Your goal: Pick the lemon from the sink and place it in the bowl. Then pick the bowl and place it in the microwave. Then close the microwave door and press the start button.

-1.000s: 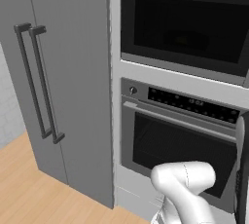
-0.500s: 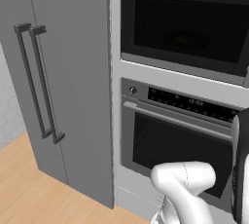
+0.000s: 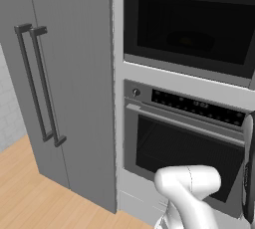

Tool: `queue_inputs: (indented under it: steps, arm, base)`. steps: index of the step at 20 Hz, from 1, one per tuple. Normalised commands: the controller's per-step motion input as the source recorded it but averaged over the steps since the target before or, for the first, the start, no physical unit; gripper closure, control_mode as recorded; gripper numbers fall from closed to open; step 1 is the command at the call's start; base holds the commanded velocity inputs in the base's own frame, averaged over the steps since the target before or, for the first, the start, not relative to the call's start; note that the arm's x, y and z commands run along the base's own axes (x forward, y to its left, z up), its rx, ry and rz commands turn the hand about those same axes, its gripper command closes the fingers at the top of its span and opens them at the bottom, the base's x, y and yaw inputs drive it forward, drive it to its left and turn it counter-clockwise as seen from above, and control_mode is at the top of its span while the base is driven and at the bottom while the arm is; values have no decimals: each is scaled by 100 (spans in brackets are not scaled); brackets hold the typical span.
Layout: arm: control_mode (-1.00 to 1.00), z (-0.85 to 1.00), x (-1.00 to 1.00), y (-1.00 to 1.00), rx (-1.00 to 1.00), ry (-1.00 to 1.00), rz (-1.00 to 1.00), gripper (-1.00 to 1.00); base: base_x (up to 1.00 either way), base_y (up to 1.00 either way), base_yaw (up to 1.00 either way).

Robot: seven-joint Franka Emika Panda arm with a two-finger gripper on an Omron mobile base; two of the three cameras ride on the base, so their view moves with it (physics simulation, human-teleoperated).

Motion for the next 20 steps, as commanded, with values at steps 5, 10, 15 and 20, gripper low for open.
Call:
queue_inputs:
  steps: [5, 10, 15, 20]
  arm:
    - [-100, -11, 22, -11, 0, 0, 0, 100]
    - [-100, -10, 15, -2, 0, 0, 0, 100]
    - [-100, -3, 4, -20, 2, 0, 0, 100]
    - [-100, -9, 8, -23, 4, 0, 0, 100]
  base:
    - [0, 0, 0]
    - [0, 0, 0]
    - [0, 0, 0]
    - [0, 0, 0]
